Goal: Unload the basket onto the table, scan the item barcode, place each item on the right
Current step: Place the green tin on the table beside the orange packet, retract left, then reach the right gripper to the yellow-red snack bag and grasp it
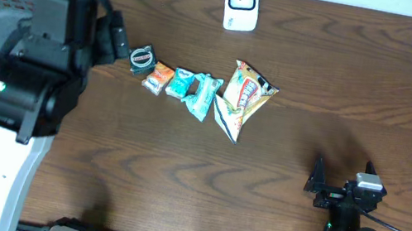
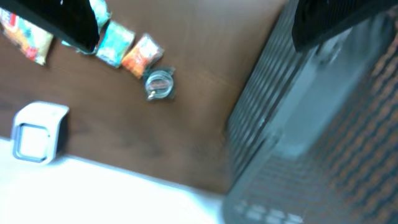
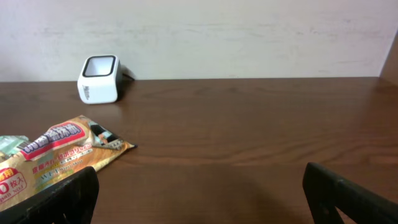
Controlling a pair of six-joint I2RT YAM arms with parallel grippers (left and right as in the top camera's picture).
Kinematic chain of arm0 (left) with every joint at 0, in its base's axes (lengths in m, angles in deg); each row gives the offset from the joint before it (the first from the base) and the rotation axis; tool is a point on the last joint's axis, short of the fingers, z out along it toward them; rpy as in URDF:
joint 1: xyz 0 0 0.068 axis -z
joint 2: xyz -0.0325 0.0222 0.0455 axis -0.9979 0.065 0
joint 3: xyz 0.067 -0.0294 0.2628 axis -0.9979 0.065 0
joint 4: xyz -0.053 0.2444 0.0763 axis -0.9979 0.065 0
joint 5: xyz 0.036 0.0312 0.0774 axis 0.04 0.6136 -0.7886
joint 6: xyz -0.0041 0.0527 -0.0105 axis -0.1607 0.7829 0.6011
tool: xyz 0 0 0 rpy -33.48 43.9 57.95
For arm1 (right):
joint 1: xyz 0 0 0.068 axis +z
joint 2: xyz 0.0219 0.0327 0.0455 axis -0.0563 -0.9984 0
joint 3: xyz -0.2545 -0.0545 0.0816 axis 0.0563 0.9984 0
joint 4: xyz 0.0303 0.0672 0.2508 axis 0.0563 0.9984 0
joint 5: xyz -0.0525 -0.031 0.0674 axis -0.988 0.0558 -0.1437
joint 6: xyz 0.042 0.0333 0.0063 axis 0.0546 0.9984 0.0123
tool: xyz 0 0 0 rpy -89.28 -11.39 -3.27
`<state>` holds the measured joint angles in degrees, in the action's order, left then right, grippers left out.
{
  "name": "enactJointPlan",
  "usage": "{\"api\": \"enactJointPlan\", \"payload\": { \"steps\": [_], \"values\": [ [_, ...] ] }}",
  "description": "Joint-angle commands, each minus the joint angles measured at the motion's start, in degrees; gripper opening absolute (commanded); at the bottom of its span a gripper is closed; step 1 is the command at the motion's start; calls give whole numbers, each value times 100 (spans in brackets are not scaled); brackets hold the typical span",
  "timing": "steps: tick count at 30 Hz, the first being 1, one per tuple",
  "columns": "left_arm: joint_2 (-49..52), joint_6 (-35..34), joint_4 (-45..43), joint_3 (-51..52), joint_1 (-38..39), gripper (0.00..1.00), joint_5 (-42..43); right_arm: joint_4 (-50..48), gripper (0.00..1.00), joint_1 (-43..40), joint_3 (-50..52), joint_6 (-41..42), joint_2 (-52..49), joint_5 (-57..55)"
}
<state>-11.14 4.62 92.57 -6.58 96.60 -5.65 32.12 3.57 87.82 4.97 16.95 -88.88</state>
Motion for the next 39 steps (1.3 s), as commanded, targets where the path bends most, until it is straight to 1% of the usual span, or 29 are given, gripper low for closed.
{"api": "enactJointPlan", "payload": {
  "steps": [1,2,3,5,7,8,10,11,16,18,20,23,24,26,28,30,32,34,36,39],
  "values": [
    [-245,-1095,682,-48,-544,98,26,24,99,-2,9,-83,24,-4],
    [-271,-1596,992,-46,-885,98,26,24,99,-2,9,-83,24,-4],
    [-267,-1836,1150,-46,-1082,98,26,24,99,-2,9,-83,24,-4],
    [-249,-2090,1316,-13,-1362,98,28,24,99,-2,9,-83,24,-4],
    [-223,-2135,1482,22,-1604,98,50,24,99,-2,9,-103,24,-22],
    [-203,-2133,1655,22,-1694,98,50,-4,99,-4,9,-793,24,-361],
    [-195,-2133,1773,24,-1696,98,48,-15,99,-2,9,-1349,24,-393],
    [-190,-2131,1803,24,-1696,98,48,-13,99,-2,9,-1482,24,-391],
    [-192,-2131,1888,24,-1696,98,48,-13,99,-2,9,-1478,24,-391],
    [-192,-2131,1886,24,-1696,98,48,-273,99,-2,9,-1381,24,-256],
    [-192,-2131,1886,24,-1696,97,48,-667,99,15,9,-671,24,894],
    [-192,-2131,1886,24,-1696,98,50,-1176,99,13,9,975,24,3812],
    [-192,-2133,1886,24,-1696,98,48,-1427,99,15,9,1226,24,4371],
    [-192,-2133,1886,24,-1696,98,48,-1897,99,13,9,1517,24,4981],
    [-192,-2133,1886,24,-1696,98,48,-2251,99,13,9,1843,24,5014],
    [-192,-2131,1886,24,-1696,98,48,-3067,99,13,9,2087,24,4835],
    [-192,-2133,1886,24,-1696,98,48,-4079,99,13,9,2422,24,4251],
    [-192,-2133,1886,24,-1696,98,48,-4859,99,13,0,2586,24,3558],
    [-192,-2133,1886,24,-1696,97,48,-5219,99,13,-96,2579,24,2916],
    [-192,-2131,1886,24,-1696,98,48,-5130,99,13,-634,2490,-48,2216]
  ]
}}
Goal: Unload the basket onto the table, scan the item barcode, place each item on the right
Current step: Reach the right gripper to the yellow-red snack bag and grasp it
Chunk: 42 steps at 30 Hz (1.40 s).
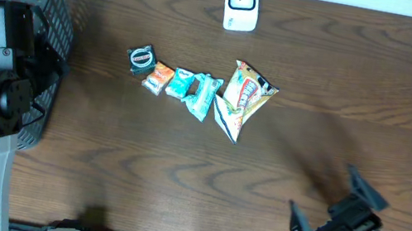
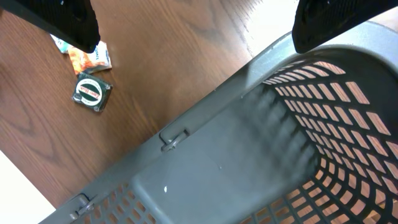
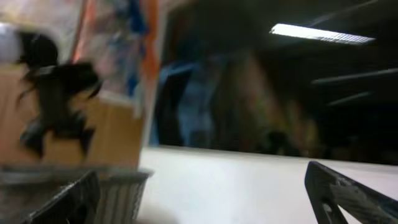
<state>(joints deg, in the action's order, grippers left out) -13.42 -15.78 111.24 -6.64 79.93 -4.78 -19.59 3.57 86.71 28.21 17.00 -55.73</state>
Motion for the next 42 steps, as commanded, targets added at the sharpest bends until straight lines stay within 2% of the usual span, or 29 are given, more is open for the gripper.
{"api": "enactJointPlan", "payload": {
  "steps": [1,4,6,11,13,17,20,22,25,27,31,34,39,42],
  "values": [
    [35,-92,20,31,-28,98,-39,103,99,13,-739,-17,-122,-1084],
    [35,-94,20,31,-28,98,-39,577,99,13,-1615,-745,-553,-697],
    [35,-94,20,31,-28,98,-39,1473,99,13,-2527,-1296,-1115,55],
    [35,-92,20,31,-28,98,-39,3598,99,13,-4260,-1867,-2533,1187],
    [35,-92,20,31,-28,98,-39,4061,99,13,-4758,-2009,-3115,1578],
    [35,-94,20,31,-28,98,-39,4103,99,96,-5414,-2002,-4144,2087],
    [35,-92,20,31,-28,98,-39,4142,99,568,-5882,-1910,-4924,2170],
    [35,-92,20,31,-28,97,-39,4369,99,905,-6144,-1965,-5265,2090],
    [35,-94,20,31,-28,98,-39,5270,99,1388,-6627,-2459,-5880,1526],
    [35,-94,20,31,-28,98,-39,6343,99,1727,-7082,-2931,-6424,647],
    [35,-92,20,31,-28,98,-39,7777,99,2236,-7823,-3403,-7257,-1263],
    [35,-94,20,31,-28,98,-37,8819,99,2505,-8369,-3930,-7895,-2063],
    [35,-94,20,31,-28,98,-39,9326,99,2719,-8570,-3928,-8494,-2179],
    [35,-92,20,31,-28,99,-37,9418,99,2765,-8570,-3926,-8644,-1537]
  ]
}}
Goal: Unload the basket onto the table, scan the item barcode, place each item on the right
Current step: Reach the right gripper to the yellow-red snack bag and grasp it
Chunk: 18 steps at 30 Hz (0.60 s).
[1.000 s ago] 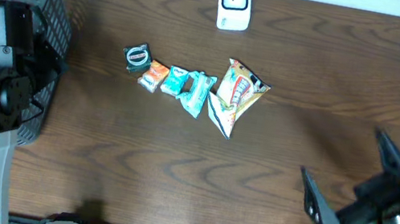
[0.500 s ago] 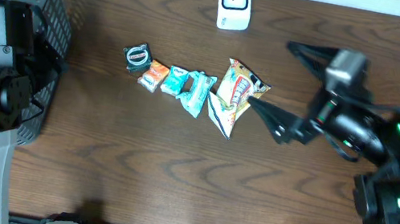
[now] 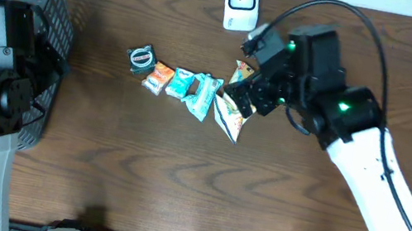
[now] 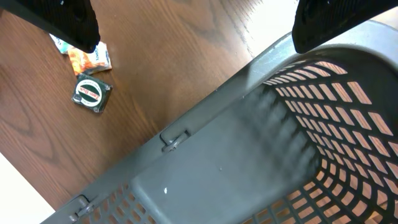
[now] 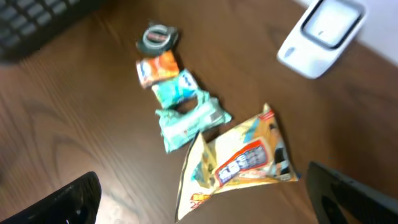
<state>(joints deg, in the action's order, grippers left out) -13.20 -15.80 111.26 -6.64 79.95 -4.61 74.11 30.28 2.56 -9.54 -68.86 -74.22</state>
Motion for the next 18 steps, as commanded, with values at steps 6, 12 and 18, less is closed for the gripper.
{"api": "enactJointPlan", "payload": {
  "steps": [6,12,18],
  "values": [
    [13,-90,17,31,-31,98,-57,72,99,118,-153,-153,-101,1298],
    [13,-90,17,31,-31,97,-55,-304,88,114,-153,2216,-286,-87],
    [13,-90,17,31,-31,98,-57,-369,64,90,-179,3042,-802,-142]
  ]
}}
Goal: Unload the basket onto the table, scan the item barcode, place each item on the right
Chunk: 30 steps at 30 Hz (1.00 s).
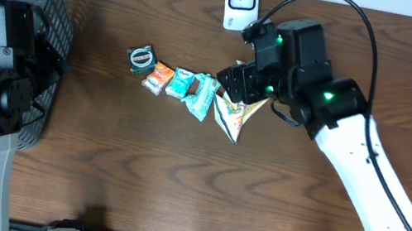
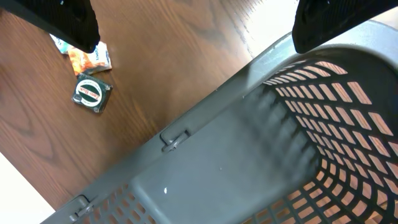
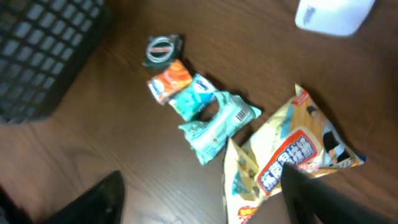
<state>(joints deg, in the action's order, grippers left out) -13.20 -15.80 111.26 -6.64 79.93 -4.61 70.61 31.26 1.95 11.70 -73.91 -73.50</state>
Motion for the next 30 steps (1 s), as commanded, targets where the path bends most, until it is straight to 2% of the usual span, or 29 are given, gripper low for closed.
{"api": "enactJointPlan", "payload": {
  "steps": [1,6,12,16,18,19,20,24,30],
  "values": [
    [13,-90,17,31,-28,98,-57,-17,62,-17,-129,986,-343,-214],
    [13,-90,17,31,-28,97,-57,61,59,-79,-219,1060,-1073,-341],
    [13,-92,17,31,-28,98,-55,330,35,-98,-216,1134,-1912,-855],
    [13,-90,17,31,-28,98,-57,662,25,-94,-210,1132,-2376,-1246],
    [13,-92,17,31,-28,98,-57,852,17,-94,-210,1123,-2629,-1403],
    [13,-92,17,31,-28,98,-57,997,4,-94,-210,1108,-2763,-1440],
    [13,-90,17,31,-28,98,-57,1115,1,-94,-210,1108,-2852,-1445],
    [13,-92,17,31,-28,97,-57,1491,1,-94,-225,1110,-2791,-1552],
    [13,-90,17,31,-28,98,-57,2214,2,-105,-566,1106,-1853,-2197]
  ]
}}
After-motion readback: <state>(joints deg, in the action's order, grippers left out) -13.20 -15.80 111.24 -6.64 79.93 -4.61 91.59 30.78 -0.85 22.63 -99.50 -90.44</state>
